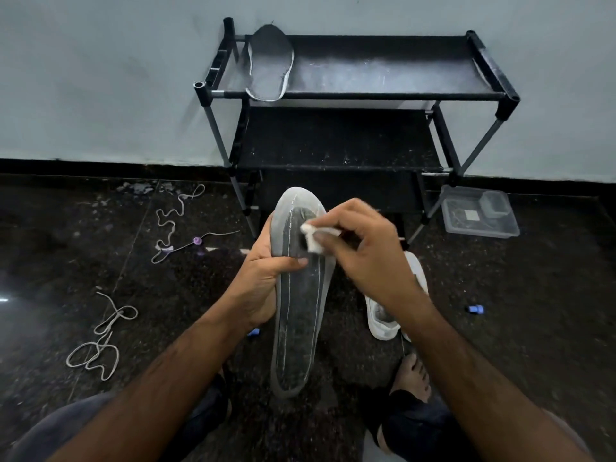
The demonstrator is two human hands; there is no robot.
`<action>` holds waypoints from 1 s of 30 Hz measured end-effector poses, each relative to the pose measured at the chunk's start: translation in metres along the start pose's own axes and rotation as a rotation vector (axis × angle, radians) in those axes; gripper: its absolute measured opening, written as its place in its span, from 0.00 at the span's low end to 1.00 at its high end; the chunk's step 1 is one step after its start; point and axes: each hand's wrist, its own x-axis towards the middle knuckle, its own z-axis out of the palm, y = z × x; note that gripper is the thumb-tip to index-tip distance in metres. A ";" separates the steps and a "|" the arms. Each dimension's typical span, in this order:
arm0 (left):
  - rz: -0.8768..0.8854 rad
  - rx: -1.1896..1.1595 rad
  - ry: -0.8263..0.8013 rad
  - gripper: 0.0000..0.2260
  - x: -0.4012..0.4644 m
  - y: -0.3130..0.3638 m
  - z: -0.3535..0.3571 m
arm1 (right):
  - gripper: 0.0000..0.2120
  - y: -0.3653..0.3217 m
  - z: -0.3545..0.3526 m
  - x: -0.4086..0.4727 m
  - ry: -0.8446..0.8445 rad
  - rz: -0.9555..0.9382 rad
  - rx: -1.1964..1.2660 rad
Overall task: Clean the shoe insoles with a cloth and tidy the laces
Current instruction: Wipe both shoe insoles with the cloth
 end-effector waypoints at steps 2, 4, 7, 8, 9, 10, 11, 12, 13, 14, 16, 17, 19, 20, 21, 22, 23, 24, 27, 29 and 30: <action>0.005 -0.026 -0.059 0.37 -0.002 -0.001 0.002 | 0.06 -0.003 0.010 -0.005 -0.075 -0.129 -0.087; 0.000 -0.026 -0.096 0.38 -0.003 -0.002 0.003 | 0.04 -0.001 0.015 -0.006 -0.047 -0.206 -0.175; -0.017 -0.027 -0.142 0.38 -0.006 -0.004 0.007 | 0.03 0.001 0.010 -0.001 0.113 -0.180 -0.251; -0.024 -0.019 -0.156 0.38 -0.006 -0.006 0.009 | 0.03 0.002 0.007 0.000 0.160 -0.153 -0.267; -0.028 -0.010 -0.164 0.38 -0.007 -0.006 0.011 | 0.03 0.003 0.004 0.000 0.193 -0.127 -0.274; -0.029 -0.007 -0.170 0.38 -0.006 -0.006 0.011 | 0.03 0.003 0.003 0.000 0.200 -0.112 -0.270; -0.029 -0.013 -0.169 0.38 -0.006 -0.006 0.011 | 0.03 0.003 0.003 -0.001 0.168 -0.117 -0.255; -0.026 -0.027 -0.164 0.38 -0.005 -0.004 0.009 | 0.03 0.002 0.005 -0.002 0.094 -0.140 -0.229; -0.022 -0.044 -0.152 0.39 -0.005 -0.003 0.006 | 0.03 -0.001 0.008 -0.003 -0.006 -0.173 -0.199; -0.019 -0.055 -0.140 0.39 -0.005 -0.003 0.004 | 0.04 -0.003 0.012 -0.004 -0.100 -0.205 -0.179; -0.026 -0.061 -0.135 0.39 -0.005 -0.003 0.001 | 0.04 -0.006 0.016 -0.004 -0.179 -0.234 -0.190; -0.034 -0.060 -0.145 0.39 -0.006 -0.005 0.001 | 0.04 -0.005 0.014 -0.003 -0.152 -0.233 -0.219; -0.052 -0.048 -0.185 0.39 -0.006 -0.008 0.005 | 0.04 -0.001 0.006 0.000 -0.011 -0.198 -0.300; -0.063 -0.037 -0.204 0.40 -0.007 -0.010 0.008 | 0.04 0.001 0.001 0.001 0.064 -0.156 -0.317; -0.073 -0.022 -0.216 0.40 -0.007 -0.010 0.010 | 0.04 0.003 -0.004 0.001 0.124 -0.116 -0.312; -0.078 -0.011 -0.221 0.40 -0.007 -0.011 0.012 | 0.03 0.004 -0.006 0.001 0.152 -0.091 -0.296; -0.078 -0.010 -0.220 0.40 -0.007 -0.011 0.012 | 0.03 0.002 -0.005 -0.001 0.135 -0.091 -0.271; -0.076 -0.021 -0.209 0.40 -0.007 -0.010 0.011 | 0.03 -0.001 0.000 -0.002 0.074 -0.111 -0.240; -0.055 -0.045 -0.157 0.40 -0.006 -0.007 0.007 | 0.04 -0.011 0.017 -0.007 -0.109 -0.204 -0.177; -0.050 -0.039 -0.197 0.41 -0.007 -0.007 0.008 | 0.03 -0.008 0.015 -0.002 -0.046 -0.204 -0.218; -0.054 -0.021 -0.227 0.41 -0.007 -0.009 0.010 | 0.03 -0.005 0.010 0.001 0.029 -0.175 -0.241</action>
